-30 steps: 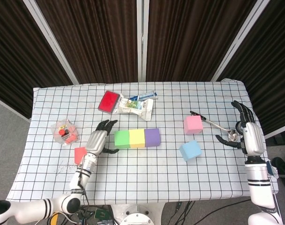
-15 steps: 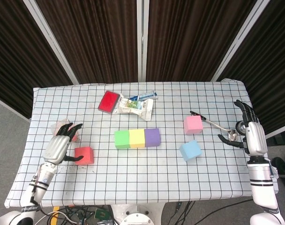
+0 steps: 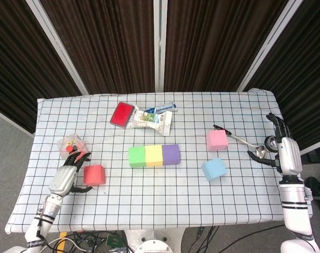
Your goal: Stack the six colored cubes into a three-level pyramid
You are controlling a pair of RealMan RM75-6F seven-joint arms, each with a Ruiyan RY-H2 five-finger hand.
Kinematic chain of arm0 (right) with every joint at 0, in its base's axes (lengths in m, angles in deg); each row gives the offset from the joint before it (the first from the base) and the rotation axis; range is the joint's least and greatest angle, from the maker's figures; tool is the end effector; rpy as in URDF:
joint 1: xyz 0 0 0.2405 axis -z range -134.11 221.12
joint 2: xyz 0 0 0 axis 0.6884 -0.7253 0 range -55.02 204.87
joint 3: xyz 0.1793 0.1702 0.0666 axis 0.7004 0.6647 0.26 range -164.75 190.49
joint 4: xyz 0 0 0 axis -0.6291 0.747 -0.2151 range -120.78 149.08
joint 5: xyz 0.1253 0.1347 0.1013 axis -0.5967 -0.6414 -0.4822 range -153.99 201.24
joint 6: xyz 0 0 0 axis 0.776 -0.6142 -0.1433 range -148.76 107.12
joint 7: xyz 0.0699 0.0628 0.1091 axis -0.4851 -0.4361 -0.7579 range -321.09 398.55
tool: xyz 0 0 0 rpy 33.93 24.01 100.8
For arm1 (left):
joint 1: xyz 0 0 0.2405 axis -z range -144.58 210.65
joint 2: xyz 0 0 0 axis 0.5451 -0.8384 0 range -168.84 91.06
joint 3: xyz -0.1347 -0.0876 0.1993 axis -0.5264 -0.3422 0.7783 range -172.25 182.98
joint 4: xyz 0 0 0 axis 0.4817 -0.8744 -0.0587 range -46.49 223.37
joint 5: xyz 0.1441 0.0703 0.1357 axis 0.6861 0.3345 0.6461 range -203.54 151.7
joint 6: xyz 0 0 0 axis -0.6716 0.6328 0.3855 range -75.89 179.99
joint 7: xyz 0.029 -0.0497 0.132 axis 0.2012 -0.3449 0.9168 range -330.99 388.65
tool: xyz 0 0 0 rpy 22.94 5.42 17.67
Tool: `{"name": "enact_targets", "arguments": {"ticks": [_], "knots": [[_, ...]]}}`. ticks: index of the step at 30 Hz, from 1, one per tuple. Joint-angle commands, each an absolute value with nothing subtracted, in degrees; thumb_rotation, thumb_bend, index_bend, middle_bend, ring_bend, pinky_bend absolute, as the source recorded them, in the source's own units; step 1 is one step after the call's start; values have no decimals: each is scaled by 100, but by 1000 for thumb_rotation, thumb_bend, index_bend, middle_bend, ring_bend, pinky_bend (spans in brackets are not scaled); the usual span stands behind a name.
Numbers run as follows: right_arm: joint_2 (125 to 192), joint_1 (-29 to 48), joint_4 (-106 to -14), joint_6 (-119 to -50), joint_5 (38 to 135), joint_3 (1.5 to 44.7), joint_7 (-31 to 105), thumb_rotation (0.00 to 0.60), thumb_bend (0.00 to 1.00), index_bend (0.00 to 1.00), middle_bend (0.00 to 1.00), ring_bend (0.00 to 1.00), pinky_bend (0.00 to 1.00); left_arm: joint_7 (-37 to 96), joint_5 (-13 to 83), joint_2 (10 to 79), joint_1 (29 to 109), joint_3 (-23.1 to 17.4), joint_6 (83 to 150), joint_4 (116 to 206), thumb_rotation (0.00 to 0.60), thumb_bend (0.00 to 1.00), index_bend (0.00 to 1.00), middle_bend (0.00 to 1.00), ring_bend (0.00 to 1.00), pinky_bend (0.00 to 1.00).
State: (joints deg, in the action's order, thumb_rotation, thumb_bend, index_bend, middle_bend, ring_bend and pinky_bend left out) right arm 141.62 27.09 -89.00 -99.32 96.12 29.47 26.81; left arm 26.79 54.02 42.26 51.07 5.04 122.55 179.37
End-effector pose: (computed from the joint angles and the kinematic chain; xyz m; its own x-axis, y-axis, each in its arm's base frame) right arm -0.2316 -0.2747 0.1589 -0.1167 0.1026 0.9879 -0.9909 -0.0796 -0.1088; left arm -0.2547 0.2251 0.0283 0.1339 0.2898 0.9477 0.9869 -0.1258 -0.1009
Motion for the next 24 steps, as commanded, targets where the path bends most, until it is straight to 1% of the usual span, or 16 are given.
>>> {"name": "enact_targets", "arguments": {"ticks": [1,7,14,18,24], "knots": [[14180,2704,-8870,-9913,9593,2947,2673,600,55,0,106,0,0,2719,5406,4376,5084,503,12257,17770,600,58,71,226,0,35],[14257,2691,-8801,-9970,9616,2959,2758,600,54,0,107,0,0,3144,5357,4688,5024,419,12441,17449,600,58,72,237,0,23],[14307,2675,-8759,-9932,9599,2955,2757,600,53,0,107,0,0,3241,5233,4765,5075,341,12291,17444,600,58,72,251,0,23],[14296,2684,-8756,-9926,9588,2961,2741,600,53,0,107,0,0,3296,5247,4807,5074,343,12287,17428,600,58,72,289,0,32],[14269,2695,-8793,-9908,9564,2973,2711,600,53,0,107,0,0,3412,5199,4932,5074,304,12289,17372,600,66,77,345,35,76]]}}
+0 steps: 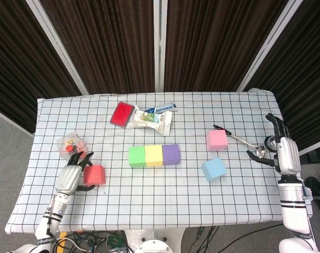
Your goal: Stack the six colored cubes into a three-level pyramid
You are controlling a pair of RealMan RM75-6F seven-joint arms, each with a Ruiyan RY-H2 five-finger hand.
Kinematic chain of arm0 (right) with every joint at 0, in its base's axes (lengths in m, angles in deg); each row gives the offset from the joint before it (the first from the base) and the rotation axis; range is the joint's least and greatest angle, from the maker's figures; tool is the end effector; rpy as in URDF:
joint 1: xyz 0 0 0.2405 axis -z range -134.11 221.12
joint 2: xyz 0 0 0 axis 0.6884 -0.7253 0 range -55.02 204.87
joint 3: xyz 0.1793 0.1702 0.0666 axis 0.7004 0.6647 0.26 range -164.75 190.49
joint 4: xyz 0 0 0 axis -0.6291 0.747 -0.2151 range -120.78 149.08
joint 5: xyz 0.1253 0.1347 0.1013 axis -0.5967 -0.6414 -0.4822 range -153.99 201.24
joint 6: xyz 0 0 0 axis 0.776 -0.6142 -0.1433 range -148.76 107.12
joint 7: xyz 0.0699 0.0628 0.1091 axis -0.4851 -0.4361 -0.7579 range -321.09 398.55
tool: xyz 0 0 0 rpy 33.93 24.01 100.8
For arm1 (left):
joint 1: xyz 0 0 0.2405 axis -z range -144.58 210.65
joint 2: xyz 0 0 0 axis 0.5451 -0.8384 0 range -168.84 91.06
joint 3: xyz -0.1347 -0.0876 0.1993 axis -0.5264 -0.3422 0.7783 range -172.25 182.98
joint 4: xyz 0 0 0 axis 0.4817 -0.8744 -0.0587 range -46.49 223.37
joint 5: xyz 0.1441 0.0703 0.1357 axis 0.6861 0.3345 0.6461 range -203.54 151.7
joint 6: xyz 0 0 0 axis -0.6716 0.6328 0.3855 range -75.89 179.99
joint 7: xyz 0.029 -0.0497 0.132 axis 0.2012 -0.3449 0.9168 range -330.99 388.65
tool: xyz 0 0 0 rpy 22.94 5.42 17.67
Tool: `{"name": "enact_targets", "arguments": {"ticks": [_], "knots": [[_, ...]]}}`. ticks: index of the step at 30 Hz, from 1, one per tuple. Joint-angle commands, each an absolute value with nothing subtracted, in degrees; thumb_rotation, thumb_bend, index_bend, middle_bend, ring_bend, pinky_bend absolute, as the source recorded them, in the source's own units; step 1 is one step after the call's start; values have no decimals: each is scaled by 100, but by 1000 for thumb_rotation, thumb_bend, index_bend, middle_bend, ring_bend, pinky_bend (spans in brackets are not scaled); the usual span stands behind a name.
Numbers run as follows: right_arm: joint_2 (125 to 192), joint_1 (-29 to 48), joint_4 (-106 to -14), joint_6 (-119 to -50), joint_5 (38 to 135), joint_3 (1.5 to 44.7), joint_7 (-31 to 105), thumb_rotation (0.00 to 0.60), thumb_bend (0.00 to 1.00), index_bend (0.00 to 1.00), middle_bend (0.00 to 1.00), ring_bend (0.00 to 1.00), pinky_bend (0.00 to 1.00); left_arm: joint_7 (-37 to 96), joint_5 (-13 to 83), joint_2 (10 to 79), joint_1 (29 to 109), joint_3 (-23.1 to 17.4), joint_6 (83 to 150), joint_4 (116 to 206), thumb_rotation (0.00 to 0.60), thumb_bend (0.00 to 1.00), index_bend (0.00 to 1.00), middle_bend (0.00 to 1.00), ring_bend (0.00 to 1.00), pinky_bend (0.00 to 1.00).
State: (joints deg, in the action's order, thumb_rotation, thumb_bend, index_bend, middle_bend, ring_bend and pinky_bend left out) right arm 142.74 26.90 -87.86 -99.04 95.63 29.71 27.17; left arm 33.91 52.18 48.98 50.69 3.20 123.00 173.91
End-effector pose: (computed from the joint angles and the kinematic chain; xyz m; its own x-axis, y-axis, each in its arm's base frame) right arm -0.2341 -0.2772 0.1549 -0.1141 0.1056 0.9878 -0.9918 -0.0703 -0.1071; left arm -0.2553 0.2310 0.0032 0.2142 0.2475 0.9449 0.9746 -0.1182 -0.1900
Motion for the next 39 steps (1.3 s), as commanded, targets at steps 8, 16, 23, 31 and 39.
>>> {"name": "enact_targets", "arguments": {"ticks": [8,16,23,31,39], "knots": [[14234,2721,-8828,-9923,9555,2985,2693,600,53,0,107,0,0,3457,5256,4978,5059,251,12403,17431,600,107,88,403,83,93],[14205,2757,-8851,-9961,9582,2978,2688,600,53,0,108,0,0,3523,5563,4577,5026,242,12666,18377,600,122,91,452,116,109],[14161,2760,-8853,-9890,9525,2959,2739,600,54,0,107,0,0,3969,5309,4459,5349,-188,12454,18931,600,121,91,454,118,113],[14098,2806,-8815,-9912,9459,2987,2712,600,56,0,108,0,0,4610,4379,4780,5973,-856,11960,18979,600,120,91,453,118,112],[14085,2838,-8736,-9947,9422,3026,2645,600,56,0,108,0,0,5694,3325,5152,6618,-1326,11845,19152,600,121,91,463,131,111]]}}
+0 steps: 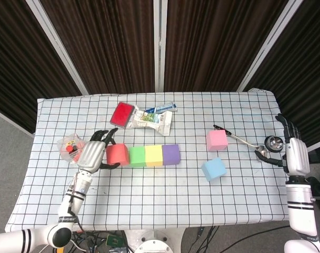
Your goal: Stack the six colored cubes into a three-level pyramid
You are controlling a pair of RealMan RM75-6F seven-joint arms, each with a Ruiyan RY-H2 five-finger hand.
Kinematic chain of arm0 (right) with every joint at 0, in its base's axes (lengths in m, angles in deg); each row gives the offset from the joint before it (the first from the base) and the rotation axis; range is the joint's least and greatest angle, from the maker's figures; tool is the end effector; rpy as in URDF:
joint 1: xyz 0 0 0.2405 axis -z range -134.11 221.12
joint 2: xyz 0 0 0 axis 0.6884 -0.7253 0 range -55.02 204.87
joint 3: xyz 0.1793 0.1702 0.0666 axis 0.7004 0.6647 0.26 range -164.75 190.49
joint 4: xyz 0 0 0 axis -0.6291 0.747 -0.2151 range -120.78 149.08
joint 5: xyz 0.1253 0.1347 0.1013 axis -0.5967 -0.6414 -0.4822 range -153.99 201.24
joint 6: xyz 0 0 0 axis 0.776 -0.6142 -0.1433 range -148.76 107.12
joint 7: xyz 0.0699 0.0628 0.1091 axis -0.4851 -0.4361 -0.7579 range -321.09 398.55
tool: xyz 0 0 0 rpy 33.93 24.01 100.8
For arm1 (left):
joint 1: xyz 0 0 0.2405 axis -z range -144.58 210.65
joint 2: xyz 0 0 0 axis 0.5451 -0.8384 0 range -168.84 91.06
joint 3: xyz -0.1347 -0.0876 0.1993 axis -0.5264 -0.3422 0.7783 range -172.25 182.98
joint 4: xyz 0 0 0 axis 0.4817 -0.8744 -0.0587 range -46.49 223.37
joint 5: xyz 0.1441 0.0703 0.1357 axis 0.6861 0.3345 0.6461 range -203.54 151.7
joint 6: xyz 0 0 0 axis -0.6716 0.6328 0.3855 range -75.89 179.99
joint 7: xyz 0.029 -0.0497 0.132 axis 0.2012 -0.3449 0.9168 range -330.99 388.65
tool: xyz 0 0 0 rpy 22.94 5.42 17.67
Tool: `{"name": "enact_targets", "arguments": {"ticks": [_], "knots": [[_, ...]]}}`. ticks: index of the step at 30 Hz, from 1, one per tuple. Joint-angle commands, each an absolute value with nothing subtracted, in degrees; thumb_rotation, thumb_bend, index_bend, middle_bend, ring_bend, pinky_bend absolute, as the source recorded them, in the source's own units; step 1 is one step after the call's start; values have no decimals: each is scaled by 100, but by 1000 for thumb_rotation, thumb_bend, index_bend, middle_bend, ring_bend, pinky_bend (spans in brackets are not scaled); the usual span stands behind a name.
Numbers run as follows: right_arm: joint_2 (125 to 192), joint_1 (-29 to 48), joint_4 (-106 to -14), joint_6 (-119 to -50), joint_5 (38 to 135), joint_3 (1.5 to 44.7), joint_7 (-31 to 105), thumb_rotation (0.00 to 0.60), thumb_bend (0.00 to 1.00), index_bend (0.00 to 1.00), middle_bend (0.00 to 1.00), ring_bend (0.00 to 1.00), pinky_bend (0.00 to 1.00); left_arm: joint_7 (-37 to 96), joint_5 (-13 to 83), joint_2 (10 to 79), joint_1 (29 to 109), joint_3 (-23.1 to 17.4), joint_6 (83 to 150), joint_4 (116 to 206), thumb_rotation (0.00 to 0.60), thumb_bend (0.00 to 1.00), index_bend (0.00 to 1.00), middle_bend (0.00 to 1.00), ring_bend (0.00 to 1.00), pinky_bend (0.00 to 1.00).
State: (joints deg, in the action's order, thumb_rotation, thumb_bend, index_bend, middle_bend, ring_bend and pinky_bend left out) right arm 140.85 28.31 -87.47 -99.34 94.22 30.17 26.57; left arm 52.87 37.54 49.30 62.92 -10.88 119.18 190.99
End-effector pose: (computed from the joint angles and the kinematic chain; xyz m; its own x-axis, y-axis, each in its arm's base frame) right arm -0.2472 -0.2737 0.1682 -0.0917 0.1356 0.9865 -0.9957 -0.0285 -0.0887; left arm -0.1334 0.2960 0.0203 0.1605 0.1815 0.9702 0.9707 -0.2070 -0.1218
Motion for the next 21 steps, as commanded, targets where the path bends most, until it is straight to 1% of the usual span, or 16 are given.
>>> {"name": "enact_targets", "arguments": {"ticks": [1,4,9,14,21], "knots": [[14083,2844,-8729,-9958,9423,3029,2639,600,56,0,108,0,0,5802,3213,5211,6702,-1371,11840,19130,600,121,91,463,131,111],[14069,2868,-8700,-9988,9414,3044,2610,600,56,0,108,0,0,6096,2826,5400,6972,-1503,11809,19050,600,121,91,463,131,109],[14005,2943,-8634,-10031,9356,3076,2499,600,57,0,108,0,0,6324,2473,5664,7348,-1606,11756,18850,600,121,91,463,131,108],[13949,3014,-8575,-10057,9304,3108,2350,600,58,0,107,0,0,6366,2302,5834,7602,-1612,11680,18625,600,121,91,463,131,106],[13925,3062,-8494,-10038,9288,3118,2210,600,58,0,107,0,0,6446,2254,5927,7760,-1527,11844,18567,600,121,91,463,131,100]]}}
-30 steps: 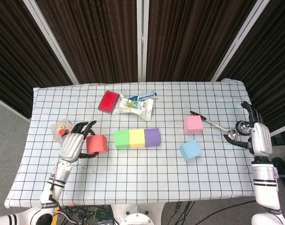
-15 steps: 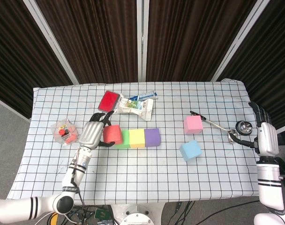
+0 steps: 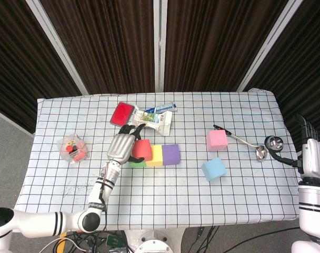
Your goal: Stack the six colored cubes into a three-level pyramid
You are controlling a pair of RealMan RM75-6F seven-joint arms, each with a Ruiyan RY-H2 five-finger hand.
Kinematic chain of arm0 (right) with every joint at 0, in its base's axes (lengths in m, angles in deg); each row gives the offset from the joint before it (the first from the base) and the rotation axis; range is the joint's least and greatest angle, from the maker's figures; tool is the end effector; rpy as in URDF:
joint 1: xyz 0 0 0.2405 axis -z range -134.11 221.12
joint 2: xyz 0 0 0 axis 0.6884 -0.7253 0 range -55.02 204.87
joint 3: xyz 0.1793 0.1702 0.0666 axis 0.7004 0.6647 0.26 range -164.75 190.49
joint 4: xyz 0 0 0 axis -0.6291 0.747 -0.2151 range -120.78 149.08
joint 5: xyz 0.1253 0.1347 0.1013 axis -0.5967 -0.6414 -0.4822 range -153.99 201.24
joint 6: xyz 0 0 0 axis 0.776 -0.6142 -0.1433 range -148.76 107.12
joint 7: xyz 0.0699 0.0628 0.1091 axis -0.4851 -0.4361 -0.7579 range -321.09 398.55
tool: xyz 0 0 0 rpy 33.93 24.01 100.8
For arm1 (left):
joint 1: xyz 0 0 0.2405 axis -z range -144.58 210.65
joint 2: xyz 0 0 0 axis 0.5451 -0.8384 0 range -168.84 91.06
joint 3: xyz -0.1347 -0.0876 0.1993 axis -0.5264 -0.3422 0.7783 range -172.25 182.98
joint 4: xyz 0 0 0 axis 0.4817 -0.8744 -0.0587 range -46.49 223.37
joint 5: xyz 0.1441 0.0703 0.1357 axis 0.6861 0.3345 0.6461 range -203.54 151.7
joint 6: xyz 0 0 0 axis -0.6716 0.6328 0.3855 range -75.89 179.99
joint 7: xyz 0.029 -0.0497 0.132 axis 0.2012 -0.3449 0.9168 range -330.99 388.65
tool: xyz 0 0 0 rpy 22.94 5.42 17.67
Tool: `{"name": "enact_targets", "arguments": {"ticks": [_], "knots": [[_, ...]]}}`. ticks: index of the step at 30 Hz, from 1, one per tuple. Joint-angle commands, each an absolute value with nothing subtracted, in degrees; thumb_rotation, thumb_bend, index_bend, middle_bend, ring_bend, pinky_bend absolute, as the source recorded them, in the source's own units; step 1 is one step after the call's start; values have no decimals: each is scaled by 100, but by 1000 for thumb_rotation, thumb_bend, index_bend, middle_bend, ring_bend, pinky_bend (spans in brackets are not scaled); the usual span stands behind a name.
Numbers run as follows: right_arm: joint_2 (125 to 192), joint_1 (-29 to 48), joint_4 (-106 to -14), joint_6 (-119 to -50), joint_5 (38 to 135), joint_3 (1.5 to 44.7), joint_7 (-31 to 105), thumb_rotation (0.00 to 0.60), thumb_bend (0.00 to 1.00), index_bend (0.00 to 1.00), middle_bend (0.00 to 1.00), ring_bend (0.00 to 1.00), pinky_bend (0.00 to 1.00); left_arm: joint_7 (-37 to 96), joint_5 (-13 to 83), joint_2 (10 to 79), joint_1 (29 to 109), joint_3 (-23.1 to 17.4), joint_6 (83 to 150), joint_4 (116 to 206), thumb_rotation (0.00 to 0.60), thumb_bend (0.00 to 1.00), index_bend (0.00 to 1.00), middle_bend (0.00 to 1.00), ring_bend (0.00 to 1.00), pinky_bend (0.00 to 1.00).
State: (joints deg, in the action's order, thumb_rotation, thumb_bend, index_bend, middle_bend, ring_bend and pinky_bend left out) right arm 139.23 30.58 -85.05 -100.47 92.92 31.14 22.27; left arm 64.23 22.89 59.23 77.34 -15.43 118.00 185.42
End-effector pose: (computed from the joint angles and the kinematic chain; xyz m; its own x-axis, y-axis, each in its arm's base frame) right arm -0.2692 -0.2683 0.1879 -0.1028 0.1998 0.9744 -0.9940 0.0151 -0.1080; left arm -0.0631 0.3284 -0.0250 0.2162 0.2343 0.9478 0.9557 -0.2496 -0.1563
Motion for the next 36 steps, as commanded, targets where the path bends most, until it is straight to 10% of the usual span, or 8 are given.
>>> {"name": "enact_targets", "arguments": {"ticks": [1,36], "knots": [[13929,3062,-8488,-10035,9287,3120,2203,600,58,0,107,0,0,6469,2227,5923,7769,-1519,11869,18594,600,121,91,463,131,100],[14049,3107,-8258,-9939,9238,3114,2121,600,63,0,108,0,0,6557,1831,6021,8143,-1352,12157,18559,600,121,91,469,136,86]]}}
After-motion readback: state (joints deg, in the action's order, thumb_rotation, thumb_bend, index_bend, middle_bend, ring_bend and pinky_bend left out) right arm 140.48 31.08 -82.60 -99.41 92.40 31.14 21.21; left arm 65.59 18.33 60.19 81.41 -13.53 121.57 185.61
